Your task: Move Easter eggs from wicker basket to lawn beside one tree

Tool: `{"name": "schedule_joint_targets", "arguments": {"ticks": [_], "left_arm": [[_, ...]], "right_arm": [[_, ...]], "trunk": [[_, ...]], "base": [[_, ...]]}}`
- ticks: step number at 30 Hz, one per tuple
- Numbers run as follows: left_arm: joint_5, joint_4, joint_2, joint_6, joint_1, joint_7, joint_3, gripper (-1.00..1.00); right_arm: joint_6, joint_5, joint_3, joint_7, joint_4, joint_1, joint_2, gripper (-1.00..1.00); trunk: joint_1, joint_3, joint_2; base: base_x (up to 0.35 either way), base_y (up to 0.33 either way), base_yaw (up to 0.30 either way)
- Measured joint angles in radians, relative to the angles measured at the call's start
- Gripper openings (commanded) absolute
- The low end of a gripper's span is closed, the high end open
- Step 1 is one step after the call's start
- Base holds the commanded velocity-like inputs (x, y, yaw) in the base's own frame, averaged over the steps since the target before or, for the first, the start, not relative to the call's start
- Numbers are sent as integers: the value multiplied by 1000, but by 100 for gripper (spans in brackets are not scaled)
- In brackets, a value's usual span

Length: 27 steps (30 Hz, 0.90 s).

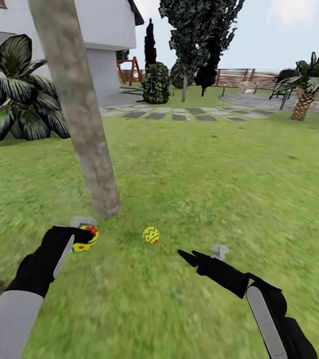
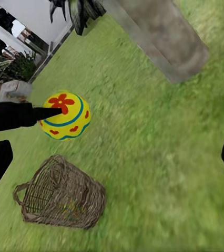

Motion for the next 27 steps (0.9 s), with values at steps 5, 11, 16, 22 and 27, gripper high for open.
{"name": "schedule_joint_targets", "arguments": {"ticks": [5, 11, 16, 22, 27], "left_arm": [[0, 47, -1, -23, 0, 12, 1, -100], [-1, 51, -1, -36, 0, 12, 1, -100], [9, 100, -2, -47, -1, 13, 2, -100], [3, 137, -14, -46, -4, 8, 1, -100], [4, 192, -24, -45, -10, 1, 1, -100]], "right_arm": [[0, 0, 1, 0, 0, 0, 1, 100], [0, 0, 2, 0, 1, 0, 1, 100], [-1, 0, 2, 0, 1, 0, 1, 100], [0, 0, 1, 0, 1, 0, 1, 100], [0, 0, 1, 0, 1, 0, 1, 100]], "trunk": [[0, 4, 0], [0, 5, 0], [0, 5, 0], [0, 5, 0], [0, 5, 0]], "base": [[267, -149, -117], [327, -12, -14], [337, 57, -1], [338, 95, 0], [338, 30, 0]]}}
